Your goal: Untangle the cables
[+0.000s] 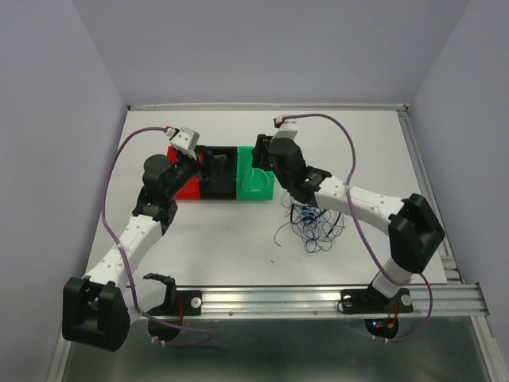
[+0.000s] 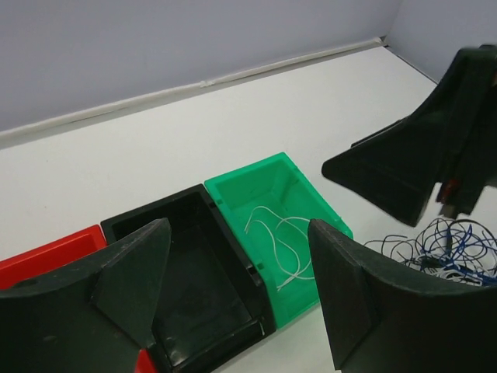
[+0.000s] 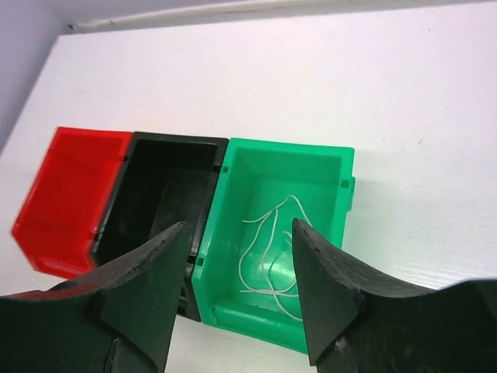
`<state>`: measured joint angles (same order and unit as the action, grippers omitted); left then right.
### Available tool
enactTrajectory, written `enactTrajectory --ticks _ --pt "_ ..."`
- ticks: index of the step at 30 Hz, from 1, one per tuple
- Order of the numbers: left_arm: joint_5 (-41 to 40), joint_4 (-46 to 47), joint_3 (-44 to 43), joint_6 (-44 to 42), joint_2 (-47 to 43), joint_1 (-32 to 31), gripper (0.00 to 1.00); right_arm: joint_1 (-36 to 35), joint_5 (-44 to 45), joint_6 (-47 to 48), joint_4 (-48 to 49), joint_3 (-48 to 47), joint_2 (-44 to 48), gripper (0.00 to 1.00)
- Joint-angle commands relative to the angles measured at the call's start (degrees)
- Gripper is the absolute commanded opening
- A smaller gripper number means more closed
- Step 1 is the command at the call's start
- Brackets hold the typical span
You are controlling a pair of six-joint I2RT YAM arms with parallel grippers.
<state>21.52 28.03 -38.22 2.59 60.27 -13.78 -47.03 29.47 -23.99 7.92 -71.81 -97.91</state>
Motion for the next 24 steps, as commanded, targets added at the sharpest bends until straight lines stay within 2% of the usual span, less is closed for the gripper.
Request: enactTrajectory --ticks 1,4,6,8,11,17,24 --pt "7.7 2.9 -0.9 -2.3 -0.3 -0.8 0.85 -0.6 -2.2 -2.5 -8.2 3.3 7.4 0.61" --pt "11.1 0.7 -1.7 -6.7 1.0 -5.2 0.86 -0.6 -3.4 -7.0 -20.7 6.2 11.9 0.61" --pt "7.3 -2.3 -2.6 -11.0 2.0 -9.7 0.87 -0.7 -2.3 -12.4 -26.6 12.9 18.1 0.61" --pt "4.1 -2.5 -2.0 -12.8 1.6 -14.2 0.87 -1.1 0.9 -16.1 -28.5 17.5 22.6 0.61" --pt "6.5 -2.4 -1.1 -14.0 1.0 -16.1 0.87 -1.2 3.7 -19.4 -29.6 25.5 30.1 0.62" --pt "7.6 -4.4 -1.6 -16.8 3.2 -19.7 0.88 -1.2 4.2 -23.4 -34.1 32.2 39.9 0.61" --pt "3.4 -7.4 -6.2 -18.4 12.9 -24.9 0.86 -1.2 6.5 -27.3 -40.5 33.0 40.0 0.59"
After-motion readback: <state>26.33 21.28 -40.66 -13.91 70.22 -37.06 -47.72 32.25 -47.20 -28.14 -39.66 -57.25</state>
